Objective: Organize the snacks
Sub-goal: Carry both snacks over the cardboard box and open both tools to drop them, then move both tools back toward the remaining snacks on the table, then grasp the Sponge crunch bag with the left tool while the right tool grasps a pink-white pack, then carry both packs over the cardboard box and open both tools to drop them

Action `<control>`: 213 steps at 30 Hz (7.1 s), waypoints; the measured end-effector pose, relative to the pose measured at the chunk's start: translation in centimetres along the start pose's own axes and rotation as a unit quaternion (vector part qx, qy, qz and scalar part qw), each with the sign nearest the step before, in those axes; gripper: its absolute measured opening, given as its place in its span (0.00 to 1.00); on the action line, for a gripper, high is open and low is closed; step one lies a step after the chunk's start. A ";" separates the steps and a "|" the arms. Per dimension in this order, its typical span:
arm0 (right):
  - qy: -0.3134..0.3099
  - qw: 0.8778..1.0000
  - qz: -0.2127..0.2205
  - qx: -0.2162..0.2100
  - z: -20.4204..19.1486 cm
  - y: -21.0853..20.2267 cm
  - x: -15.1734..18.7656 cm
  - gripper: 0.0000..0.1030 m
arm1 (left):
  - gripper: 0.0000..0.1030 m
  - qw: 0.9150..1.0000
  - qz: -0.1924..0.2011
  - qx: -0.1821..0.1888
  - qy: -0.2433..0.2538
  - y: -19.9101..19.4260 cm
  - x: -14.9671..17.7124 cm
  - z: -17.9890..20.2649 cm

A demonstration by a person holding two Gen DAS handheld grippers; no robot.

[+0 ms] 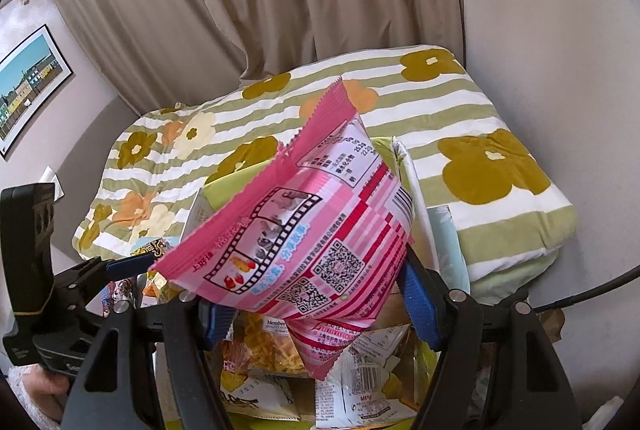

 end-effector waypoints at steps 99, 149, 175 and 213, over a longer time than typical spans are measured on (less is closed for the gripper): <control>-0.080 0.984 -0.090 0.129 -20.1 4.3 26.9 0.97 | 1.00 0.933 -0.214 -0.016 0.291 -0.3 15.8 -33.4; -0.077 0.990 -0.098 0.070 -22.8 3.6 25.4 0.54 | 0.59 0.976 -0.130 0.014 0.172 -8.1 16.3 -30.6; -0.039 0.997 0.044 0.044 -18.1 -8.6 8.3 0.54 | 0.59 0.994 0.038 0.030 0.103 -16.5 3.0 -15.6; -0.011 1.000 0.010 0.003 -1.6 -9.1 5.1 0.55 | 1.00 0.999 0.024 0.002 0.040 -10.5 4.8 3.0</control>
Point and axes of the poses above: each gripper's, at about its wrist camera, not at the fingertips, and y roughly the way its jaws point, z to its right, x to its underside, the point moved 6 cm from there along y, roughly the way its jaws point, and after that the axes turned 12 degrees about z, right-handed, at the moved point
